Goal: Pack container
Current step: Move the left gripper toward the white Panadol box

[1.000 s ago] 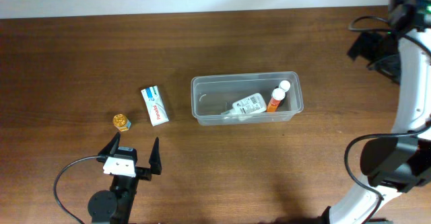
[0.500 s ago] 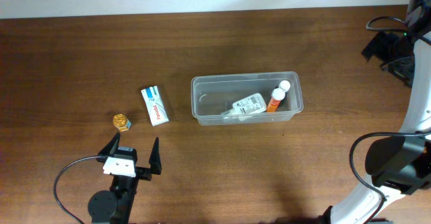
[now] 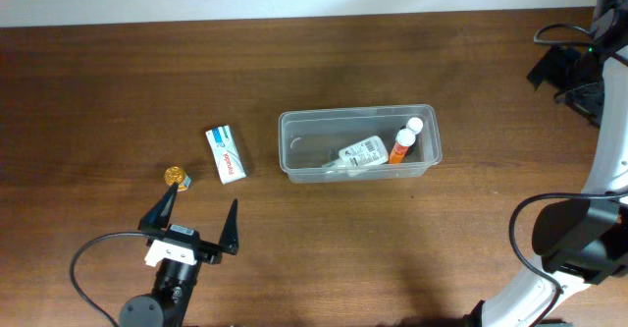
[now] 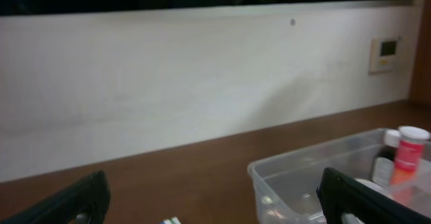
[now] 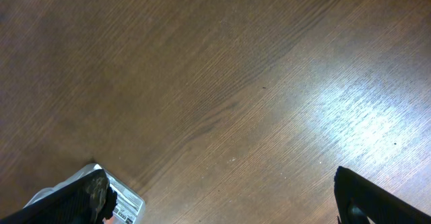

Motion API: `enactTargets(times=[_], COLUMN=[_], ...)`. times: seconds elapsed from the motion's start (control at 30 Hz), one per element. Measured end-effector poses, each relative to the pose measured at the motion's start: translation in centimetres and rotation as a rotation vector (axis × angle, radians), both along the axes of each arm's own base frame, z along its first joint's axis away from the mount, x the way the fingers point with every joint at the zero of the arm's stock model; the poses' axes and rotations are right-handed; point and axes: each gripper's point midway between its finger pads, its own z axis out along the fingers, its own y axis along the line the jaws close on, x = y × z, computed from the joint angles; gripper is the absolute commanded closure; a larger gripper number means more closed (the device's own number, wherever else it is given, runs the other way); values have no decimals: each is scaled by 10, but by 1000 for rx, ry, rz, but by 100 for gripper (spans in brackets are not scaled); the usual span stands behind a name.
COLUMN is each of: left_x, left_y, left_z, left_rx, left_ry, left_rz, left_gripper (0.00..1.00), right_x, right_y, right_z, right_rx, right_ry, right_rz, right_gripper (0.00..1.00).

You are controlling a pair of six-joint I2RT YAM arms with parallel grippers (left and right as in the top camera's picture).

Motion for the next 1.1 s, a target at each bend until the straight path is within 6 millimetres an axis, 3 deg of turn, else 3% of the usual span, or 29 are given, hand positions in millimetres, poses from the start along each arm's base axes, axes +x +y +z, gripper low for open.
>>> enactTargets(times=[0.13, 0.27, 0.4, 0.53, 0.63, 0.7, 0.87, 1.0, 1.1], left_x=[-2, 2, 24, 52, 65, 74, 83, 111, 119], left_y=[-2, -4, -8, -24, -30, -28, -9, -6, -8], left_z=[13, 30, 42, 66, 70, 65, 30, 23, 13], left_rx=[2, 11, 21, 19, 12, -4, -38, -43, -58], left_ry=[56, 244, 414, 461, 515, 601, 980, 1075, 1115], left_rz=[-15, -25, -49, -153, -196, -178, -50, -25, -35], left_gripper=[1, 0, 1, 1, 1, 1, 1, 1, 1], right_x=[0, 0, 0, 0, 0, 0, 0, 0, 0], right_y=[0, 0, 0, 0, 0, 0, 0, 0, 0], right_z=[0, 0, 0, 0, 0, 0, 0, 0, 0], right_rx=[0, 1, 1, 1, 2, 1, 1, 1, 1], right_ry=[-1, -1, -2, -2, -1, -1, -1, -2, -2], right_rz=[-2, -4, -6, -6, -7, -6, -6, -6, -6], right_gripper=[2, 2, 2, 2, 2, 2, 2, 2, 2])
